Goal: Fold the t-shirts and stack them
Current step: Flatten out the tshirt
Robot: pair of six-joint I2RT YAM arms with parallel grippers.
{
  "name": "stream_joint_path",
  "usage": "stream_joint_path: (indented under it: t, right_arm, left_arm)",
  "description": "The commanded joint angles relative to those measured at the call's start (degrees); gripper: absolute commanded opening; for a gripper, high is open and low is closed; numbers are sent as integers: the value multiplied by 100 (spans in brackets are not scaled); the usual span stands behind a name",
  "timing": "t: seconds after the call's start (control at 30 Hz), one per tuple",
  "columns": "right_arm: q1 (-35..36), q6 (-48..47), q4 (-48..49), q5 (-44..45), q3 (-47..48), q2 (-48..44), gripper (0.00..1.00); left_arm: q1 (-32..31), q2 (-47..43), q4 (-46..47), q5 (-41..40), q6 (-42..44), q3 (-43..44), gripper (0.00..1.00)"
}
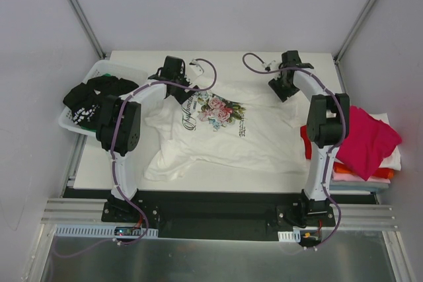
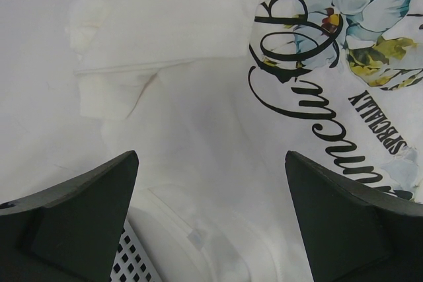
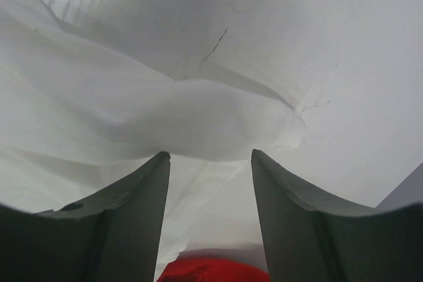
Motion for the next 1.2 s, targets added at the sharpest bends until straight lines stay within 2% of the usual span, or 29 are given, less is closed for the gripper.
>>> stream_joint_path:
  t: [0.0,0.1,0.13,0.2,0.3,0.4,0.57,0.77,1.17]
  right_arm:
    - [-52,-103,-44,13,525,276,54]
    - [-70,-147,-70,-22,657,356,42]
    - [-79,-174,-70,-5,675,391,31]
    - [-87,-191,-70,30,684,400,24]
    - [-114,-165,-61,31,640,374,19]
    - [-140,-130,-26,48,587,330,2]
    - [-149,-156,-17,118,614,268,1]
    - [-158,-174,-26,311,868,215,1]
    - [-149,-279,-35,742,1624,285,1]
  left_arm:
    - [27,-224,140,44,54,120,94]
    - [27,-180,158,87,36,146,94]
    - [27,-154,158,114,45,146,94]
    - [27,-92,167,262,28,217,94]
    - [9,101,175,421,10,401,94]
    - [-26,364,167,483,80,708,94]
    - [-61,795,167,351,186,1305,94]
    - [-114,1051,175,211,274,1587,94]
    - [-193,989,175,131,203,1342,92]
